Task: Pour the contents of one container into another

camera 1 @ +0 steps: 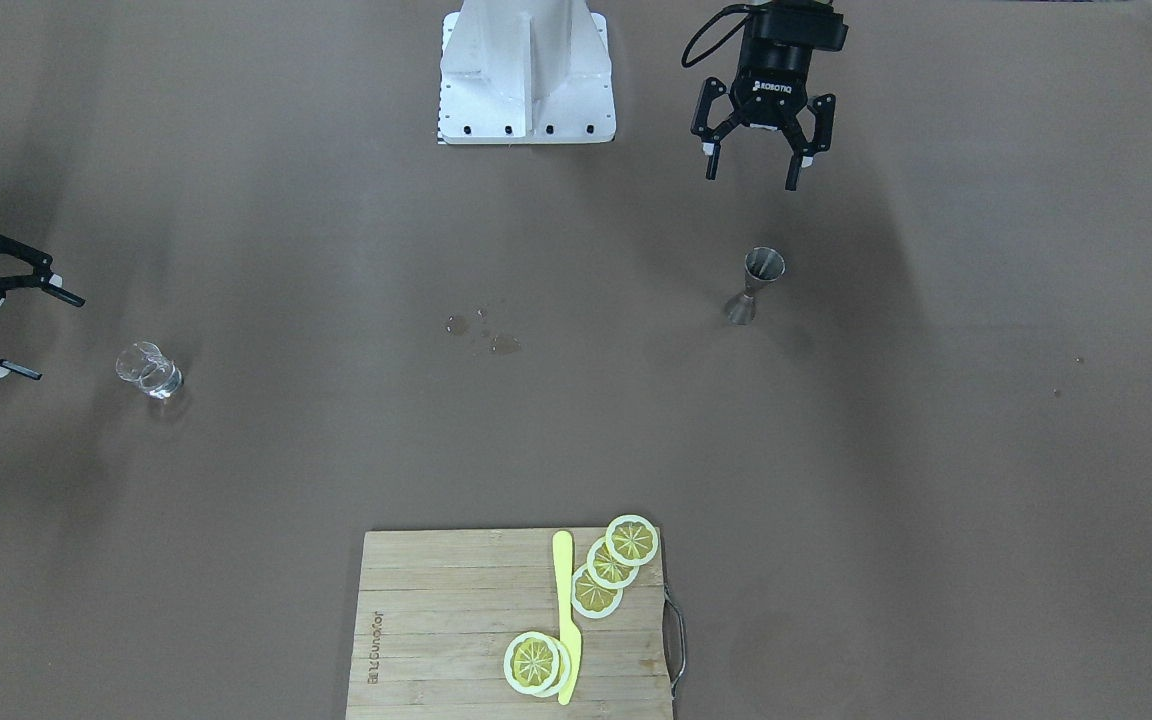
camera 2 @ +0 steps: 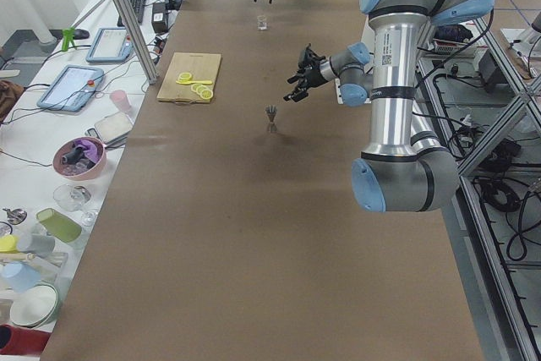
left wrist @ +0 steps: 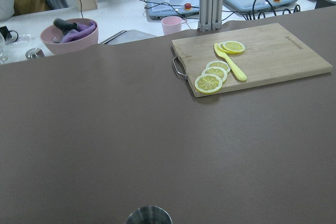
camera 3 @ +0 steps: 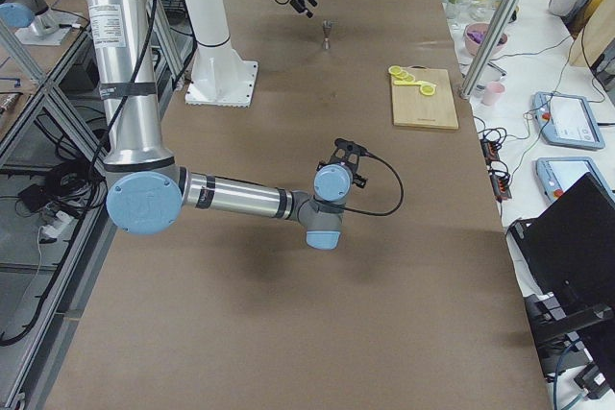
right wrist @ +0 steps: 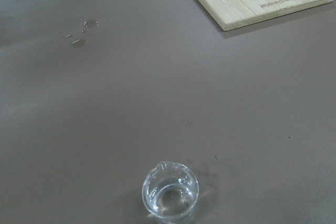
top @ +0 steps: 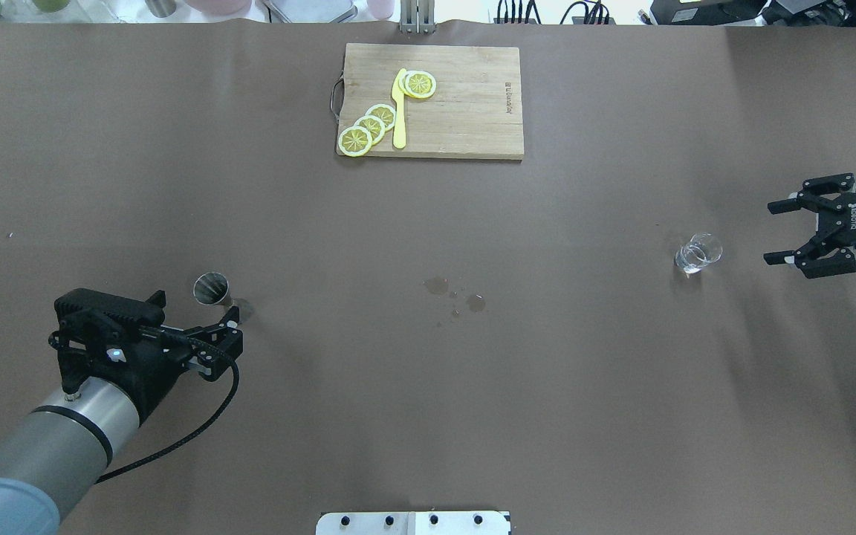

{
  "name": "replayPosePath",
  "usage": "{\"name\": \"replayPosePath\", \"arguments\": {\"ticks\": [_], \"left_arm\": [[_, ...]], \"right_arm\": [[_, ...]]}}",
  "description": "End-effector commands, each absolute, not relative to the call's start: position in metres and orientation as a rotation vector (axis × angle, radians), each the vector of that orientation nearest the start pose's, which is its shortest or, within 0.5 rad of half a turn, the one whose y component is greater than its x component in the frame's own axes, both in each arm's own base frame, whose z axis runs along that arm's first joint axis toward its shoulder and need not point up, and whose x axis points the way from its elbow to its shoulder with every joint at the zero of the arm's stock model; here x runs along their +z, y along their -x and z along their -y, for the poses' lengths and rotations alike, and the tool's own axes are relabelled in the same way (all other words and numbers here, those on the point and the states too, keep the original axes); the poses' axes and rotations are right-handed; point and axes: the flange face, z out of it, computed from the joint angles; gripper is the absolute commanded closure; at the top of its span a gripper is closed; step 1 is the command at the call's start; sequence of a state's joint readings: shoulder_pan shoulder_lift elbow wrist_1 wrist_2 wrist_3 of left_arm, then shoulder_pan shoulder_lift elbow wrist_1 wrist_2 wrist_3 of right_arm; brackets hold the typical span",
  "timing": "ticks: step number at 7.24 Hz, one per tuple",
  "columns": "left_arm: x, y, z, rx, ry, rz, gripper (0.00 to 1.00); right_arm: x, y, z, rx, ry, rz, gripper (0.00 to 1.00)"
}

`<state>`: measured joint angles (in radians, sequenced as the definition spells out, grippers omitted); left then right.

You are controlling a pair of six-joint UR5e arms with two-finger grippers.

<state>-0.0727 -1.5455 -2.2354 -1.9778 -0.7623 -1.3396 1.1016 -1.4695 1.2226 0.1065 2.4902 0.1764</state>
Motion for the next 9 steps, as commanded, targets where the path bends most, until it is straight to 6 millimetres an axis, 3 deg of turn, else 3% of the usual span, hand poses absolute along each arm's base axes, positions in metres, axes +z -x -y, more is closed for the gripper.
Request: {"name": "replayPosePath", "arguments": {"ticks": [1,4,6,7,9], "left_arm": [[0.314,-0.419,0.21,-0.44,-0.845,-0.927,0.02],[0.336,-0.436,0.192,-0.445,-0.911,-0.882,0.02],[0.354,-0.442,0.195,-0.358,-1.049,-0.667,0.02],[0.366,-0.447,0.194,-0.343,-1.072,-0.601,0.02],[0.38,-0.456,0.191,-0.468,-1.036,-0.659,0.02]], "right_arm": [[0.601,0.191,0.47,-0.88,-1.061,1.172,0.07],[0.605,0.217,0.461,-0.875,-1.067,1.195,0.07],[0.614,0.234,0.457,-0.861,-1.082,1.178,0.07],[0.618,0.24,0.465,-0.851,-1.095,1.169,0.07],[0.619,0.247,0.47,-0.843,-1.099,1.161,0.07]]}}
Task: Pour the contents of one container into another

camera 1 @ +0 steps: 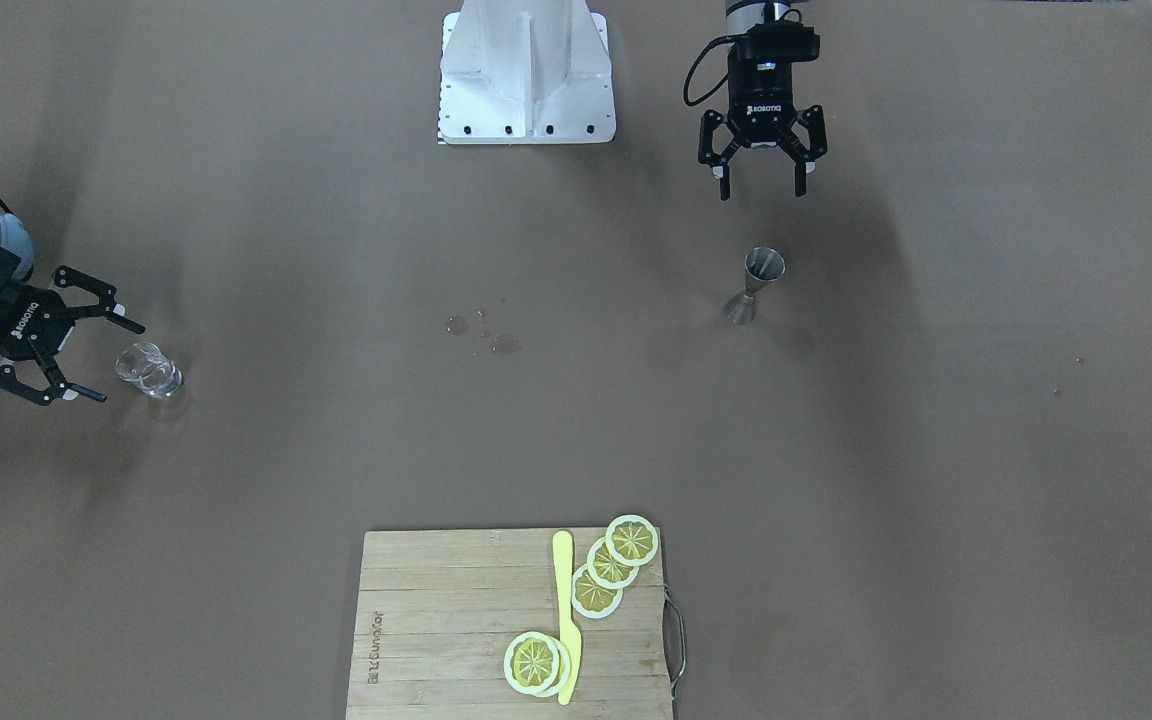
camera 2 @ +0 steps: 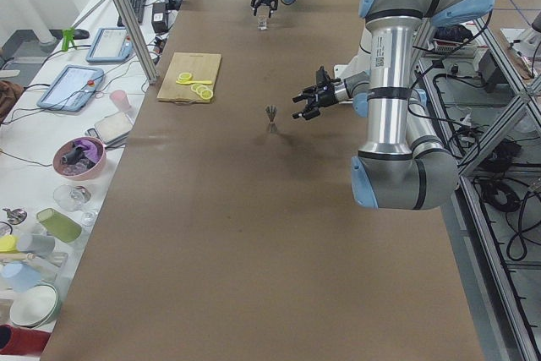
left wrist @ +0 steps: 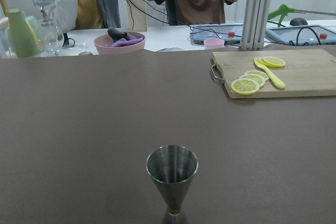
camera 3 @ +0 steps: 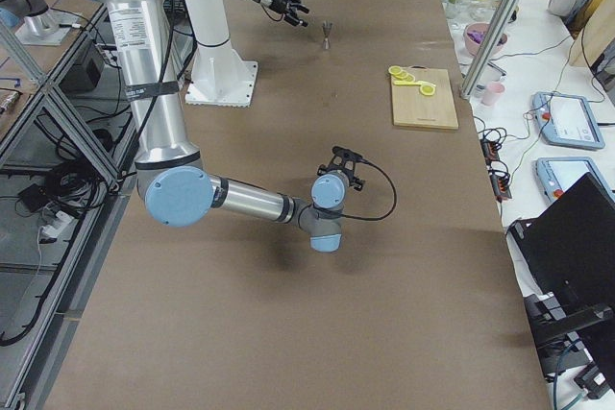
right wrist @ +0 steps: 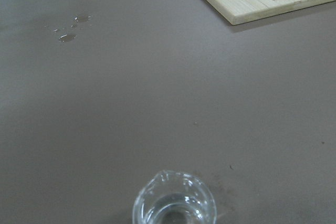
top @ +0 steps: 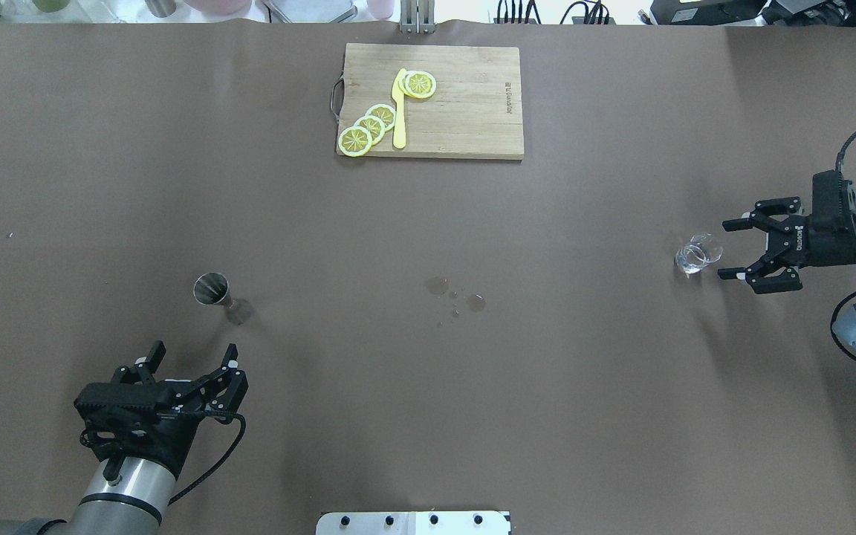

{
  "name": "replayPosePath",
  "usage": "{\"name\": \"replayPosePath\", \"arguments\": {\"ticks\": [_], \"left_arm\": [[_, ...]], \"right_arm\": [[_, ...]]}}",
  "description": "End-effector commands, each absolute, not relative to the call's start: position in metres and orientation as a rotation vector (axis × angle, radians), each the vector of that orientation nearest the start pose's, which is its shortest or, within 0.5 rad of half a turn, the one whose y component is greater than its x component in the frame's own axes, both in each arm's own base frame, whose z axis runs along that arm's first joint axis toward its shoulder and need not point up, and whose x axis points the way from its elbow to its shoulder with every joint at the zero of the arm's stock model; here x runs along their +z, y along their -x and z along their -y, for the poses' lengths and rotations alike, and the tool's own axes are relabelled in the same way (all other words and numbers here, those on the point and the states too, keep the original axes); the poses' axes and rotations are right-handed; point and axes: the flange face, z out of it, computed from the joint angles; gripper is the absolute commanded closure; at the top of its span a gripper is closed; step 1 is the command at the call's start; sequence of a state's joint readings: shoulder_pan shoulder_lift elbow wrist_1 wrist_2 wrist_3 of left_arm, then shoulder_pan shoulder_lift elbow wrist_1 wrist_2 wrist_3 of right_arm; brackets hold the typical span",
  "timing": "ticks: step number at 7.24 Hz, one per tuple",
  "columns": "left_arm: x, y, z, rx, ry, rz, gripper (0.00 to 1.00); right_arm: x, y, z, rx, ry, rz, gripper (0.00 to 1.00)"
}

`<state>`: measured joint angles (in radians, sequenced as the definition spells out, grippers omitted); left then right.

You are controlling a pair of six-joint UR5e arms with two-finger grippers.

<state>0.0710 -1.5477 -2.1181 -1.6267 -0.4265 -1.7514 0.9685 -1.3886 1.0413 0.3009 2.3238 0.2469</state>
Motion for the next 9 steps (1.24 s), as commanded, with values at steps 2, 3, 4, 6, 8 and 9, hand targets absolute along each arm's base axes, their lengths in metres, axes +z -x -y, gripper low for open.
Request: {"name": "replayPosePath", "arguments": {"ticks": [2,3,4,6,8,9], "left_arm": [[0.387,-0.473,0.194,-0.468,-1.038,-0.643,0.03],[0.383,-0.48,0.197,-0.477,-1.029,-0.647,0.03],[0.382,-0.489,0.198,-0.479,-1.031,-0.646,0.04],[0.388,-0.499,0.211,-0.493,-1.044,-0.622,0.04],[0.375,-0.515,0.236,-0.524,-1.062,-0.601,0.05],[0.375,-0.518,0.247,-0.542,-1.043,-0.602,0.05]], "right_arm": [[0.617,0.254,0.469,-0.841,-1.105,1.158,0.07],[0.612,0.26,0.47,-0.844,-1.114,1.16,0.07],[0.612,0.263,0.47,-0.843,-1.114,1.159,0.07],[0.613,0.268,0.468,-0.846,-1.112,1.159,0.08],[0.613,0.273,0.466,-0.843,-1.116,1.156,0.1],[0.615,0.275,0.465,-0.841,-1.113,1.154,0.12]]}}
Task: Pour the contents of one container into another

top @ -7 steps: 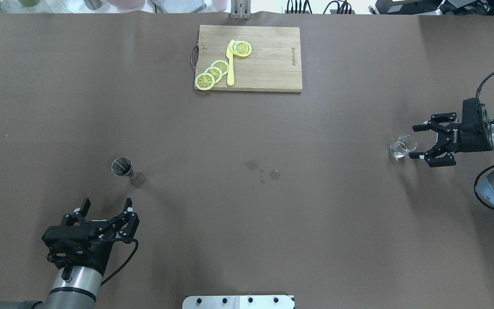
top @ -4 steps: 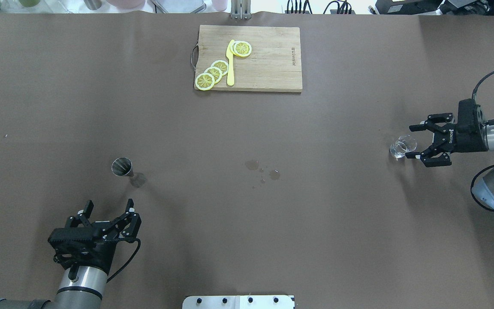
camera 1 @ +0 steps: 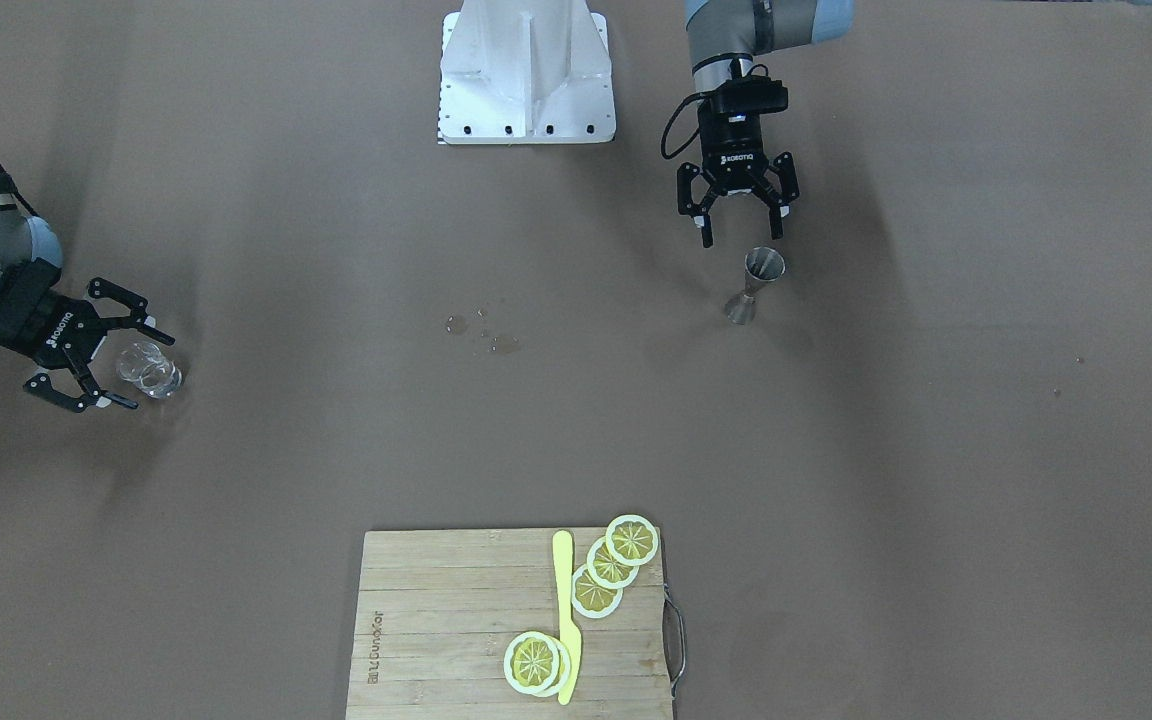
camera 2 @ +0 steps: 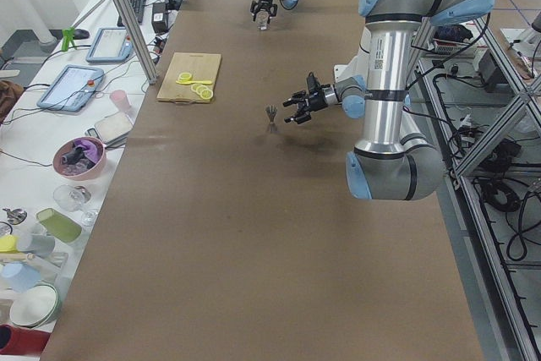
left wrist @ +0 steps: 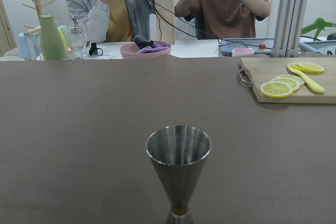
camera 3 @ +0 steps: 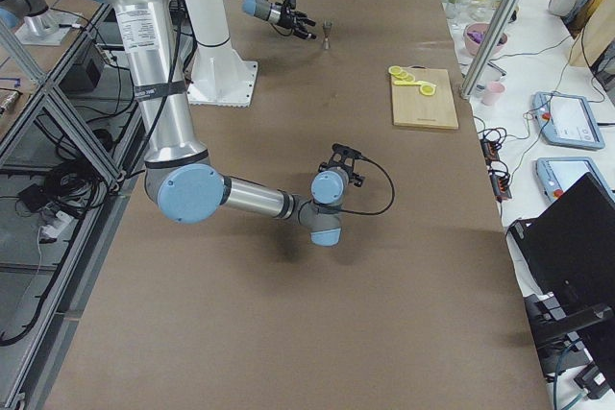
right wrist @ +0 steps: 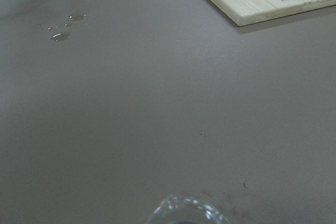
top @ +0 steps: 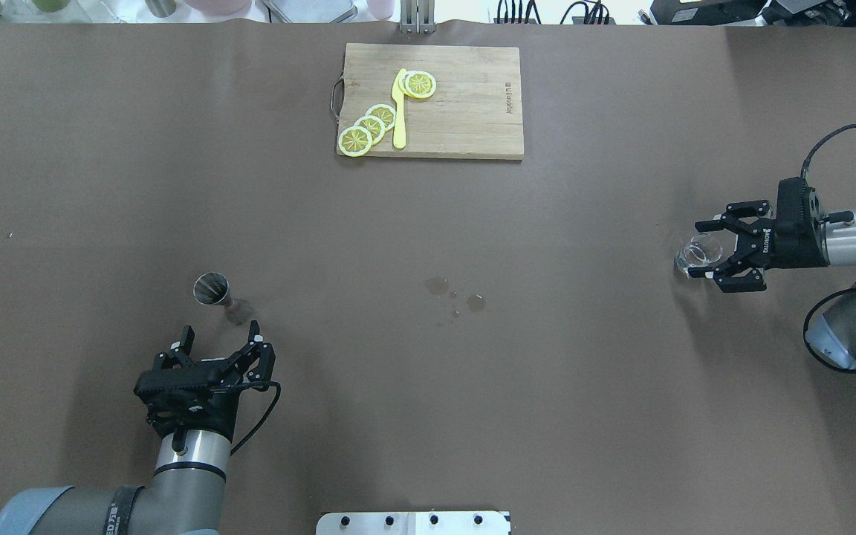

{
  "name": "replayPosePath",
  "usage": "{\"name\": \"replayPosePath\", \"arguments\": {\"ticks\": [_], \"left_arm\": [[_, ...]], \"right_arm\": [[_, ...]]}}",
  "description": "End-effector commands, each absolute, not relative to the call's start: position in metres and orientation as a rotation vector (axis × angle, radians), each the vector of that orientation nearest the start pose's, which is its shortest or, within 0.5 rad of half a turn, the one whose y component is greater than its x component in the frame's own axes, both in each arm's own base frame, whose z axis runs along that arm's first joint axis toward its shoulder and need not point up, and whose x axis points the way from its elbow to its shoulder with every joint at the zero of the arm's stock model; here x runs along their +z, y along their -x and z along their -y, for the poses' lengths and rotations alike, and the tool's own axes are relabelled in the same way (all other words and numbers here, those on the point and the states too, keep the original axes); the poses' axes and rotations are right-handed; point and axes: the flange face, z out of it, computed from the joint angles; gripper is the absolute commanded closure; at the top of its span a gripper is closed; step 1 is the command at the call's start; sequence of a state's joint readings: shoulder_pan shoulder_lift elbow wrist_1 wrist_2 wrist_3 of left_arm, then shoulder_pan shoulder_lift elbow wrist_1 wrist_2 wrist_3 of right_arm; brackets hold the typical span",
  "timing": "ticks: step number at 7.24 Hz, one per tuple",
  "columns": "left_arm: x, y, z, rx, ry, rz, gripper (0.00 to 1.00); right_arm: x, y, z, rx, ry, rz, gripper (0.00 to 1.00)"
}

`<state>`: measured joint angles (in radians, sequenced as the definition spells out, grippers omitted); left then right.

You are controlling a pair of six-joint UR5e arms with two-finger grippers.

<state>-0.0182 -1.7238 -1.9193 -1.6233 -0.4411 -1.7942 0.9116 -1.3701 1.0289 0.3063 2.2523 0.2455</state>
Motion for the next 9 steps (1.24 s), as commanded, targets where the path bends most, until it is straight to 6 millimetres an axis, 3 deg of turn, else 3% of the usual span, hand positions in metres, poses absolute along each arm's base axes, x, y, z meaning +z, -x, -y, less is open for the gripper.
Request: {"name": "replayPosePath", "arguments": {"ticks": [1,9], "left_arm": [[0.38,-0.519,0.251,-0.542,-1.045,-0.601,0.05],[0.402,-0.534,0.277,-0.562,-1.057,-0.55,0.09]], "right_arm": [[0.615,0.276,0.464,-0.841,-1.113,1.154,0.14],[0.619,0.275,0.461,-0.838,-1.112,1.144,0.28]]}}
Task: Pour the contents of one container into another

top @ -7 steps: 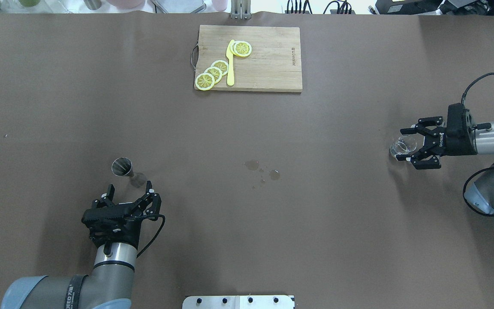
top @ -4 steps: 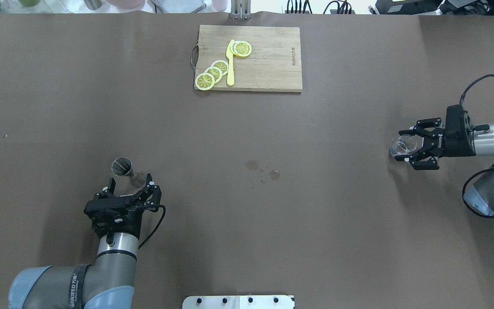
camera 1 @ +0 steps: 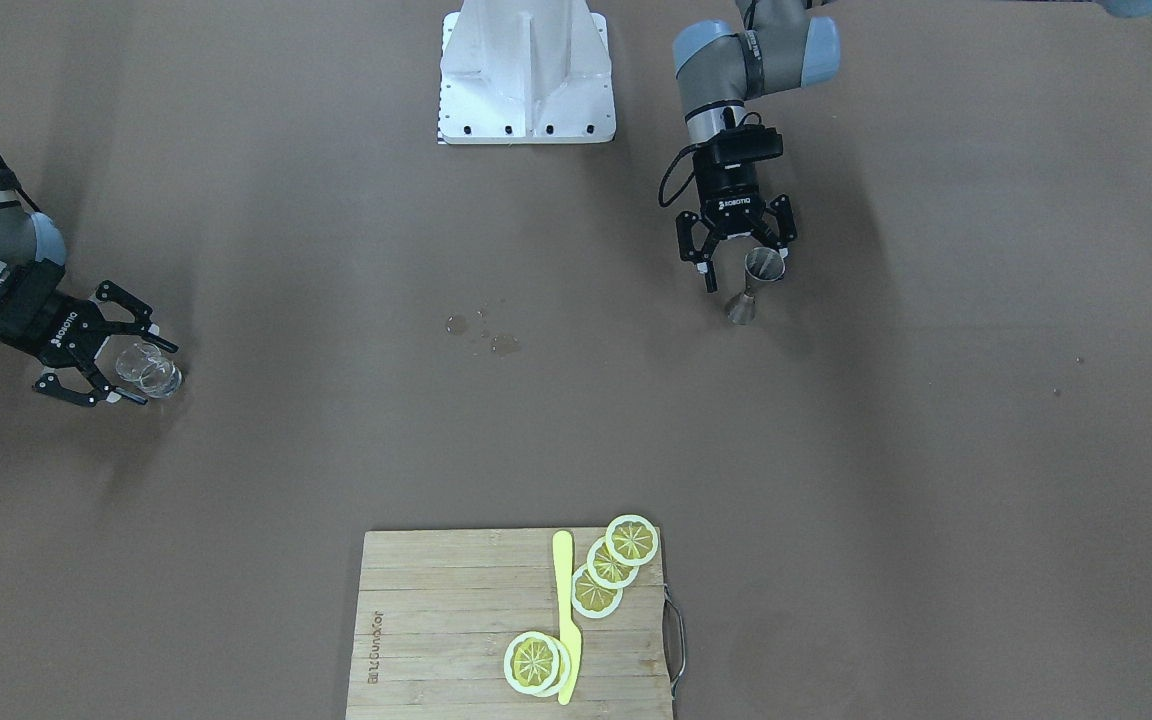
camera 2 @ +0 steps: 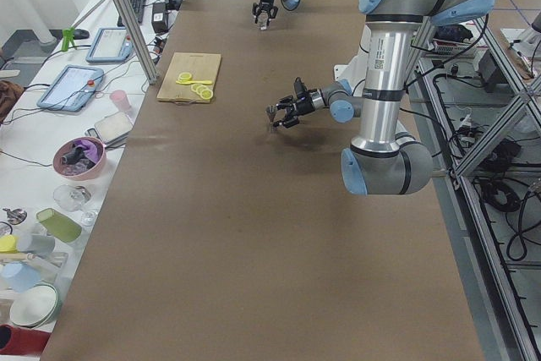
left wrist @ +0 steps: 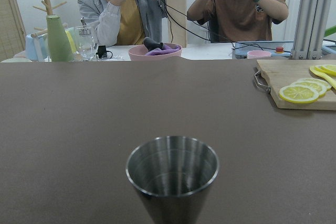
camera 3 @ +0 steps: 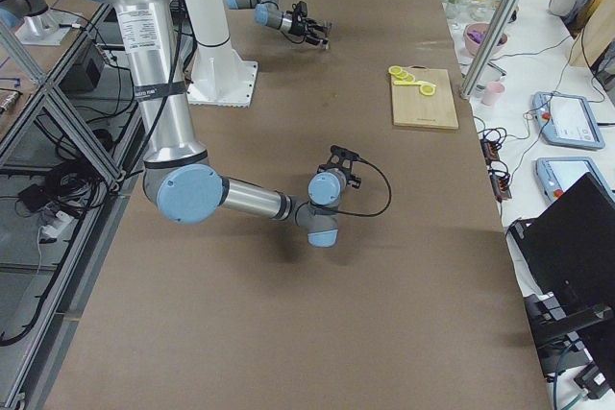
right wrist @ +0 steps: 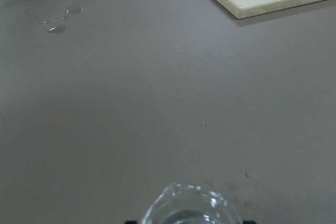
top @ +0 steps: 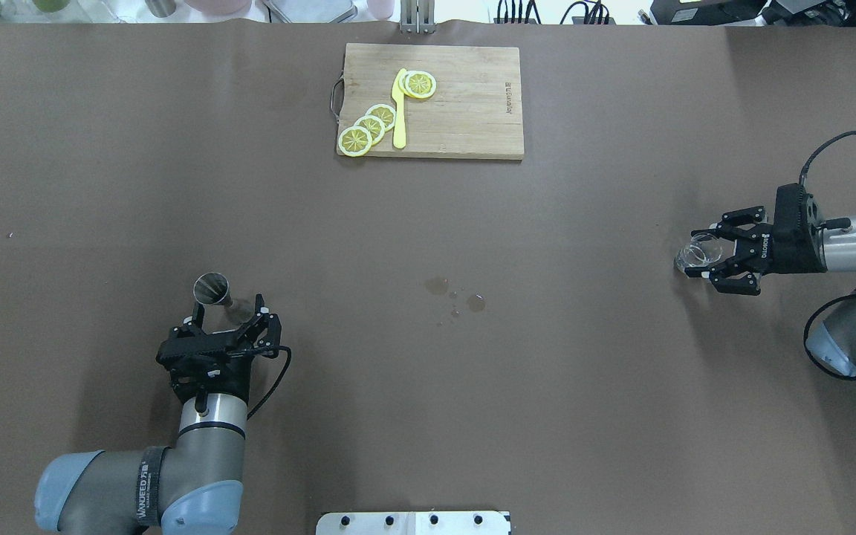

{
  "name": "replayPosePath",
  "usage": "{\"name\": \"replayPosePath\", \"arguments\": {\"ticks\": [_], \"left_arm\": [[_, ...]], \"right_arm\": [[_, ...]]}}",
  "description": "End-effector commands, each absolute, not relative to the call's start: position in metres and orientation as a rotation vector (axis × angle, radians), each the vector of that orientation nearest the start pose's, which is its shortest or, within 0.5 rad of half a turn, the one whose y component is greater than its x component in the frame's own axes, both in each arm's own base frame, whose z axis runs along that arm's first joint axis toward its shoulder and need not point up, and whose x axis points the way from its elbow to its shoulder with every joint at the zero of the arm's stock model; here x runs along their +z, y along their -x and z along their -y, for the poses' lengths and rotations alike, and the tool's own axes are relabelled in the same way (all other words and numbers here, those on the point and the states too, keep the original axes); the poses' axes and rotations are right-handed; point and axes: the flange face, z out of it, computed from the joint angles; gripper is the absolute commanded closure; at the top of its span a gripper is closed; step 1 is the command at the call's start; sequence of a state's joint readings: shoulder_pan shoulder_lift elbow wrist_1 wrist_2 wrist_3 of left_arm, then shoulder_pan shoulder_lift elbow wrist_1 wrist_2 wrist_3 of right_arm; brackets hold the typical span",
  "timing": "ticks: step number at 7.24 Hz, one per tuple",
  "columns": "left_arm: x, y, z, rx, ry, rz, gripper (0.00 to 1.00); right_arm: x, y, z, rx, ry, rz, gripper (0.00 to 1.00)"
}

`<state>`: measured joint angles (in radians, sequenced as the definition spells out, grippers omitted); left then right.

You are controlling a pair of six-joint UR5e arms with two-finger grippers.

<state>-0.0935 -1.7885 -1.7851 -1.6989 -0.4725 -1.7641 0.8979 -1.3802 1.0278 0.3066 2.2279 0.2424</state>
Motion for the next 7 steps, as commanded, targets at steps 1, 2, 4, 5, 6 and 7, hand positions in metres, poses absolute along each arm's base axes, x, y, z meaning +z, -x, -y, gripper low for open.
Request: {"name": "replayPosePath", "arguments": {"ticks": [1,2,4,5,6,7], "left_arm": [[0.4023,-0.5328,0.2798,-0.566,-1.058,-0.547,0.11],[0.4023,-0.5315,0.2823,-0.57,-1.06,-0.545,0.15],[0.4037,-0.5303,0.2856,-0.574,-1.062,-0.539,0.23],[0.406,-0.53,0.2864,-0.573,-1.063,-0.534,0.27],[0.4066,-0.5302,0.2865,-0.573,-1.063,-0.534,0.27],[0.4066,-0.5285,0.2897,-0.578,-1.065,-0.531,0.31]], "right_arm": [[0.6194,0.275,0.4609,-0.838,-1.112,1.144,0.31],[0.6187,0.275,0.461,-0.839,-1.114,1.144,0.32],[0.6187,0.275,0.461,-0.84,-1.115,1.143,0.33],[0.6187,0.275,0.461,-0.84,-1.115,1.143,0.33],[0.6187,0.275,0.461,-0.84,-1.115,1.143,0.33],[0.6187,0.275,0.461,-0.84,-1.115,1.143,0.34]]}}
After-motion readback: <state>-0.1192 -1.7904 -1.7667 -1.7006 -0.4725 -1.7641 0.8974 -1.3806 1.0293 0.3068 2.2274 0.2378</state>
